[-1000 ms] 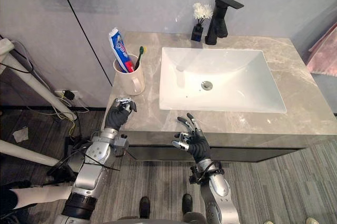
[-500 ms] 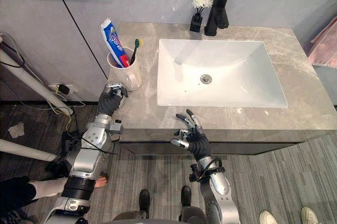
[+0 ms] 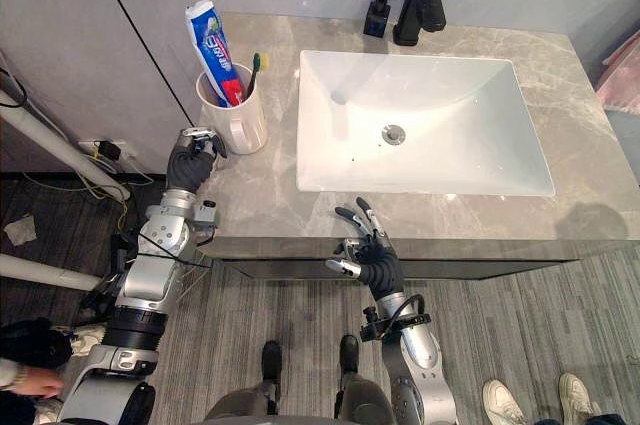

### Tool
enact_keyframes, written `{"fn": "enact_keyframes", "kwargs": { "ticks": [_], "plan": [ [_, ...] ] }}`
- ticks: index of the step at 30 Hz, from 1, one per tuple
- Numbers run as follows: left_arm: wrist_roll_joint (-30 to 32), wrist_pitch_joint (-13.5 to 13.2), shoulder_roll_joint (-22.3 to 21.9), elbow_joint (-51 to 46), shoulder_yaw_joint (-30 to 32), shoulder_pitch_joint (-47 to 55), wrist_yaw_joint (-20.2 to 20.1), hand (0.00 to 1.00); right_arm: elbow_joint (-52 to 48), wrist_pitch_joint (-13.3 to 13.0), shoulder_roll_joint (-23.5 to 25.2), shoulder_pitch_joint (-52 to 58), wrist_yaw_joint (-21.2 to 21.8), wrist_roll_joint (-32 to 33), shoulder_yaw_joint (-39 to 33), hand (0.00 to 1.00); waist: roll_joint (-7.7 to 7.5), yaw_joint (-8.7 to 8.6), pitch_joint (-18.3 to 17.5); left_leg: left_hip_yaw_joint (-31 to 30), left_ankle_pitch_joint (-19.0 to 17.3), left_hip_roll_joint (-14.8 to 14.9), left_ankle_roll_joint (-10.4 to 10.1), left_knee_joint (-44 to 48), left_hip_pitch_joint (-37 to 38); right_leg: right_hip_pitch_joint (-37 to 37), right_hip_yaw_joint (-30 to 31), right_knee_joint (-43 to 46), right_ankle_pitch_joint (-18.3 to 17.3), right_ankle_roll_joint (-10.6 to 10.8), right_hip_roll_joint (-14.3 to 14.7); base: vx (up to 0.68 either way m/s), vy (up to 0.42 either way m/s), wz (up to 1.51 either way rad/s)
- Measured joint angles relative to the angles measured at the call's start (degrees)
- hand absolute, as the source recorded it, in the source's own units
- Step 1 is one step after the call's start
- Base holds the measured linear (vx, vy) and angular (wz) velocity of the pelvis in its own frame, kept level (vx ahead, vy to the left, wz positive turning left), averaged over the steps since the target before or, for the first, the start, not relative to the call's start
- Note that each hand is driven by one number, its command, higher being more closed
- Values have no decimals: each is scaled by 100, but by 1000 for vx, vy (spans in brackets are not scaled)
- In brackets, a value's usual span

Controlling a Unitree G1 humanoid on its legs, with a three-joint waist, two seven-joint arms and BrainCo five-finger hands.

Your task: Organize washtable

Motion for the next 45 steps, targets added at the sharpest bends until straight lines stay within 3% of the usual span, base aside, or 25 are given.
{"fn": "enact_keyframes", "kwargs": {
  "ticks": [20, 27, 33, 45],
  "plan": [
    [-279, 21, 37, 3, -81, -241, 90, 100, -41, 3, -102, -89, 110, 4, 43, 0, -18, -36, 30, 105, -1, -4, -4, 0, -108, -166, 143, -27, 73, -8, -2, 0, 2, -3],
    [-335, 36, 368, 411, -105, -806, 229, 100, -41, -78, -106, -137, 111, 10, 75, 0, -111, -37, 133, 150, -12, -4, -19, 0, -125, -172, 256, -152, 173, -13, -21, 4, 1, -8],
    [-447, 45, 407, 548, -65, -962, 241, 100, -74, -102, -181, -99, 122, 12, 105, 0, -116, -132, 134, 151, 2, -18, 2, 1, -124, -169, 258, -153, 174, -13, -42, 6, 0, 0],
    [-457, 44, 396, 744, -85, -1113, 329, 100, -57, -101, -199, -100, 116, 63, 100, 0, -119, -142, 133, 151, 2, -16, 2, 2, -113, -160, 262, -155, 175, -14, -42, 0, 0, 0]
  ]
}}
